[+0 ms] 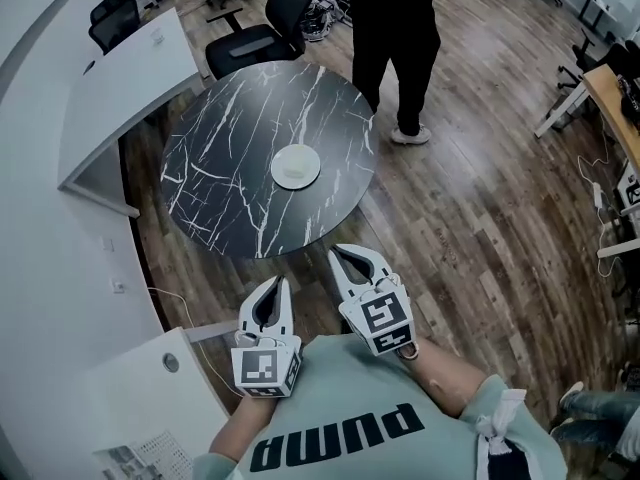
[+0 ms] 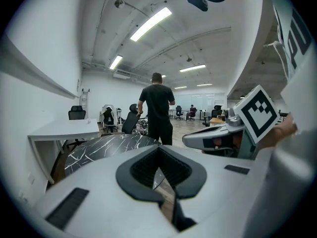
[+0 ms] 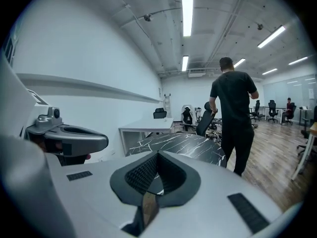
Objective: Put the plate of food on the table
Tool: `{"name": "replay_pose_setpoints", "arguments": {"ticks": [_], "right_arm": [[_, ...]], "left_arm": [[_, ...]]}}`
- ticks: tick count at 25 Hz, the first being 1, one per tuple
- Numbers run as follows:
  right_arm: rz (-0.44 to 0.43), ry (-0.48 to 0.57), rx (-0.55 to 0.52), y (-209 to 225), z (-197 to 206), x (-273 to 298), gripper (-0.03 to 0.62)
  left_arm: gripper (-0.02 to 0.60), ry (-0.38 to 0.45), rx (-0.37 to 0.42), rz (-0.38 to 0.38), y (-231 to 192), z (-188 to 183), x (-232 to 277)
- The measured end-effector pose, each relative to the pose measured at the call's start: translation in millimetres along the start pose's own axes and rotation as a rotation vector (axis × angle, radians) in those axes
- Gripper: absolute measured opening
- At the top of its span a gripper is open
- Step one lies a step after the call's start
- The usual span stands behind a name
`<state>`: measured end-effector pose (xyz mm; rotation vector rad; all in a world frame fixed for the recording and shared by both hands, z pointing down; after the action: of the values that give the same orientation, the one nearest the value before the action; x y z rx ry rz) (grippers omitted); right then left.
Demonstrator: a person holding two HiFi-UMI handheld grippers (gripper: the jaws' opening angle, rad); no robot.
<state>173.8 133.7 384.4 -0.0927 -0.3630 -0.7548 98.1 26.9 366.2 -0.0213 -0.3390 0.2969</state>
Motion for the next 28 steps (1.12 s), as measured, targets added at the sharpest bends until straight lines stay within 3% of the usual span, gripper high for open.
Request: {"name": "replay_pose_setpoints", "arguments": {"ticks": [7,14,21,28], "right_arm": [[0.049,0.033,-0.044,-27.5,-2.1,-54.4,0.008],[0.036,0.047,-0.035,-52.5,-1.5,-96.6,0.008],[0.038,0.005,0.011,-42.0,24.5,-128.4,0.008],[0.042,-0.003,0.024,5.6,48.4,-164.7,0.009]], "left_arm": [[0.006,0.066,-0.01,0.02,25.3,12.9,-49.2],[0.006,0.085,-0.024,0.039,45.8,18.4,-81.9],[0.006,0.053,-0.066,0.027,62.9,37.1,-92.7],[0.006,0.02,-0.051,-0.008,110.6,46.6,-71.8]]}}
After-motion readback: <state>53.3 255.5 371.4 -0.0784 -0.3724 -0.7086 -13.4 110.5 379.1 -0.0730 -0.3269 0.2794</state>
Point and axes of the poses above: the fingertips, and each gripper's own axes: x forward along the fingers, y to its right, z out of its underside, the point moved 4 cm from there along -x, backward along the fingers, and after that the axes turned 9 degrees about z, right-handed, at the moved point
